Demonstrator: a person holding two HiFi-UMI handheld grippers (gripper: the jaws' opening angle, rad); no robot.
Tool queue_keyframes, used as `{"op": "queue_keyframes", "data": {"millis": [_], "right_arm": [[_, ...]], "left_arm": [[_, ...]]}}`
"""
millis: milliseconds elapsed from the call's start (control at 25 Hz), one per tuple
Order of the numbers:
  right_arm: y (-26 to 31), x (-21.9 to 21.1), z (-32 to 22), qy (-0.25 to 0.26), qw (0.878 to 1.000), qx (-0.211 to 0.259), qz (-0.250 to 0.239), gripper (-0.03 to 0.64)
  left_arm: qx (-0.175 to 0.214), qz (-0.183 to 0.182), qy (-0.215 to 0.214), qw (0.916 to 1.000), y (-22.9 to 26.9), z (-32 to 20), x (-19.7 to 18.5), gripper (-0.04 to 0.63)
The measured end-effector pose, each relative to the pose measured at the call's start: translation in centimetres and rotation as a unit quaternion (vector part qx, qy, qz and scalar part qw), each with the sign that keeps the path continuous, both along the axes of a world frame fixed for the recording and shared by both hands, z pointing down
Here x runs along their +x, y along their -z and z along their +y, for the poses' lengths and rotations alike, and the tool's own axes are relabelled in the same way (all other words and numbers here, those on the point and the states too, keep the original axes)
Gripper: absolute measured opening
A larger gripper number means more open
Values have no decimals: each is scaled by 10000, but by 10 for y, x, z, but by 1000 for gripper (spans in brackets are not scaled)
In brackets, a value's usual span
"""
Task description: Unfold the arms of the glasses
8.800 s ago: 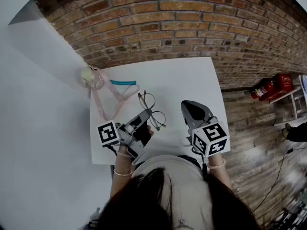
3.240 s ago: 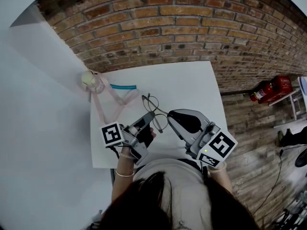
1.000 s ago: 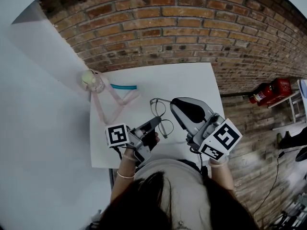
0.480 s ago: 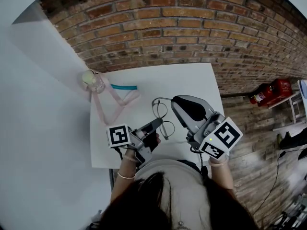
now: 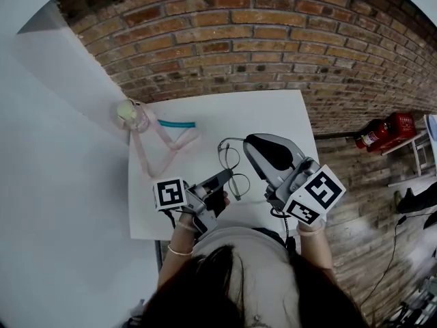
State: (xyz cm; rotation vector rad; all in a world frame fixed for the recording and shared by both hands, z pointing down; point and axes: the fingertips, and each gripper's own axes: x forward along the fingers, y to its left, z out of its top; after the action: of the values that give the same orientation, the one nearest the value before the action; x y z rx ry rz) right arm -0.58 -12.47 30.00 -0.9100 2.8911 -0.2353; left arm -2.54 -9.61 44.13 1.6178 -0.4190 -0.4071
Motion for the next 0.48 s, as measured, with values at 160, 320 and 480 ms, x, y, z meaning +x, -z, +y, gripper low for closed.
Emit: {"op": "queue_keyframes", "data": {"millis": [160,320,480], "right_arm": [[0,0,-1,-15,10000,-10,3,34],[0,1,-2,-29,10000,-17,-16,34],[-1,0,-4,-33,10000,-19,-18,34]], "left_arm": [[-26,20,-22,10000,0,1,1,23],[-27,7,-65,10000,0,3,3,23],[-19,6,-117,9999,-1,5,5,23]]}}
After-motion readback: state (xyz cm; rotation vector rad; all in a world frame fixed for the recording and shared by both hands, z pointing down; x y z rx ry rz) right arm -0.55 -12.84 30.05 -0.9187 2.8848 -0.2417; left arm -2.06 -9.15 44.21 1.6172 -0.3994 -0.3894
